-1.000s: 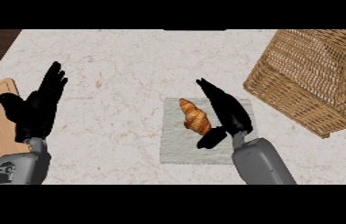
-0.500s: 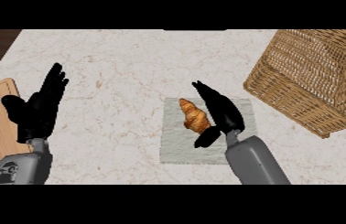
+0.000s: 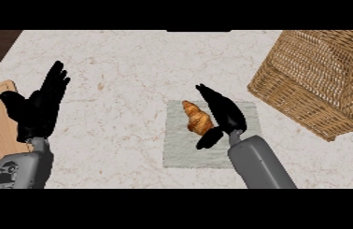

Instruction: Pick the croissant from the placemat and place it in the basket

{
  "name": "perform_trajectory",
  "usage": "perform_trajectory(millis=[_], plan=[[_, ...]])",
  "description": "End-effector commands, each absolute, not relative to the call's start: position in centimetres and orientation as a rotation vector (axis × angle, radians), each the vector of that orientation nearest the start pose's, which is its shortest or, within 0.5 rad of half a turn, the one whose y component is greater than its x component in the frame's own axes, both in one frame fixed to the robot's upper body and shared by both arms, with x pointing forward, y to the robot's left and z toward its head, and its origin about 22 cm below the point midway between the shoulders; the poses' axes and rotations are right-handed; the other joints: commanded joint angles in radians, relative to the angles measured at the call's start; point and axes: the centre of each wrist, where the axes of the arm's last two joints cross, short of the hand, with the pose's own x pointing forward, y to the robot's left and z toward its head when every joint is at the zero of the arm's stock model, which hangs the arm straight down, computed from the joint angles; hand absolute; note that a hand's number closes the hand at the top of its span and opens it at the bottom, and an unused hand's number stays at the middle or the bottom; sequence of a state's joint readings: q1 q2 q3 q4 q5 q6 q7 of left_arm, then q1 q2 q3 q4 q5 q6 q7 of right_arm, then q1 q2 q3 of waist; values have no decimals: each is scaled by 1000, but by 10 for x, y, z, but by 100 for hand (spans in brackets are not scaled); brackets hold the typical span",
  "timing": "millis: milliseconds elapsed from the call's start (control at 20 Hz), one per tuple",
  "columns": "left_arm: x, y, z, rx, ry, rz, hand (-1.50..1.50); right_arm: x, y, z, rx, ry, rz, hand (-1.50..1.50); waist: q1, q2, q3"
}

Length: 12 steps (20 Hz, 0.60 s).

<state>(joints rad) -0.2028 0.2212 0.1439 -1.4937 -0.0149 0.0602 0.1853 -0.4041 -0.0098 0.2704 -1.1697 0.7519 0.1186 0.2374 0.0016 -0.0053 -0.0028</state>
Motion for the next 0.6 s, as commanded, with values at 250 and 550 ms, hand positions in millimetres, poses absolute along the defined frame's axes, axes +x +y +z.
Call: perform_trajectory(millis=[250, 550], plan=[[287, 310, 55, 277, -1529, -34, 0, 313, -110, -22, -347, -1246, 1257, 150, 5, 7, 3], [285, 287, 60, 272, -1518, -37, 0, 311, -113, -25, -284, -1257, 1208, 150, 5, 5, 3]])
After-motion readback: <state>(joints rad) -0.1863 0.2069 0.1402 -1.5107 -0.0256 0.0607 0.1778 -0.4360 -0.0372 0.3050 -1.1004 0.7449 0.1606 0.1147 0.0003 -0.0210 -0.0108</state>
